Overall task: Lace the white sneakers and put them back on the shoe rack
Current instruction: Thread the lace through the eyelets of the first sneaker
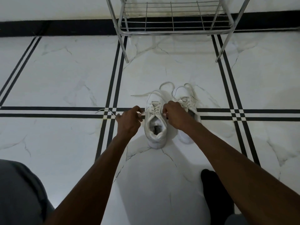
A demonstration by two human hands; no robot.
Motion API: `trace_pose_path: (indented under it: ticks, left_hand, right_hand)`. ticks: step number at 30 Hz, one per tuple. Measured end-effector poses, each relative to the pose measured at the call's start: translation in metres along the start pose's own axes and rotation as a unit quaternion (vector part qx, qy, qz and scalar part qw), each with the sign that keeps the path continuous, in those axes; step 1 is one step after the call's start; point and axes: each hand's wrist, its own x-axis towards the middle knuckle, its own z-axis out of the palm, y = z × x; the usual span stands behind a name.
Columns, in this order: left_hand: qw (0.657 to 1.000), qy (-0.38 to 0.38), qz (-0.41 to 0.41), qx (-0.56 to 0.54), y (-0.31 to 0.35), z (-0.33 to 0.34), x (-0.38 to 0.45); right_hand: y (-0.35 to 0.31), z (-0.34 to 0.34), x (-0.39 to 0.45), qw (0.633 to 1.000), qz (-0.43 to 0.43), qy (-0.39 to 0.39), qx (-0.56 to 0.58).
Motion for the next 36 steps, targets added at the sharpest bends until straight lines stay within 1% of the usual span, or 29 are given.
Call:
trace_pose_path:
  ticks: [2,4,7,9,11,14,16,18,24,27,32,34,36]
  left_hand:
    - [0.998,-0.016,0.022,-0.063,0.001,0.001,0.000]
    - [0.993,-0.017,0.023,-0.116,0.004,0.004,0.004]
    - [0.990,0.003,-0.002,-0.138,0.007,0.006,0.007]
    - [0.993,0.007,-0.006,-0.116,0.009,0.005,0.004]
    - [0.998,0.007,-0.001,-0.063,0.013,0.005,0.002]
    - [1.000,0.020,0.014,0.006,0.015,0.007,-0.002]
    - [0.999,0.032,0.017,0.004,0.013,0.008,-0.004]
    - [0.999,0.038,0.013,-0.021,0.010,0.009,-0.003]
    - [0.994,0.051,-0.020,-0.096,0.011,0.010,-0.005]
    - [0.992,0.057,-0.028,-0.107,0.014,0.009,-0.008]
    - [0.991,0.065,-0.030,-0.109,0.016,0.008,-0.010]
    - [0.992,0.060,-0.028,-0.107,0.015,0.008,-0.009]
    - [0.993,0.053,-0.020,-0.102,0.013,0.007,-0.009]
  right_hand:
    - [0.000,0.000,0.000,0.997,0.005,0.009,0.071]
    - [-0.003,-0.002,0.001,0.993,0.015,0.008,0.114]
    - [-0.004,-0.004,0.003,0.989,0.027,0.010,0.145]
    - [-0.005,-0.005,0.003,0.986,0.032,-0.010,0.160]
    - [-0.007,-0.006,0.002,0.985,0.032,-0.041,0.163]
    - [-0.016,-0.004,0.000,0.989,0.038,-0.088,0.116]
    - [-0.022,0.001,-0.001,0.991,0.040,-0.099,0.075]
    - [-0.025,0.008,-0.003,0.995,0.039,-0.073,0.057]
    - [-0.033,0.011,-0.001,0.998,0.026,0.047,0.032]
    - [-0.033,0.014,-0.002,0.997,0.013,0.077,0.023]
    - [-0.036,0.015,-0.002,0.993,-0.024,0.092,-0.076]
    - [-0.033,0.013,-0.002,0.990,-0.036,0.104,-0.085]
    - [-0.030,0.016,-0.007,0.987,-0.052,0.135,-0.066]
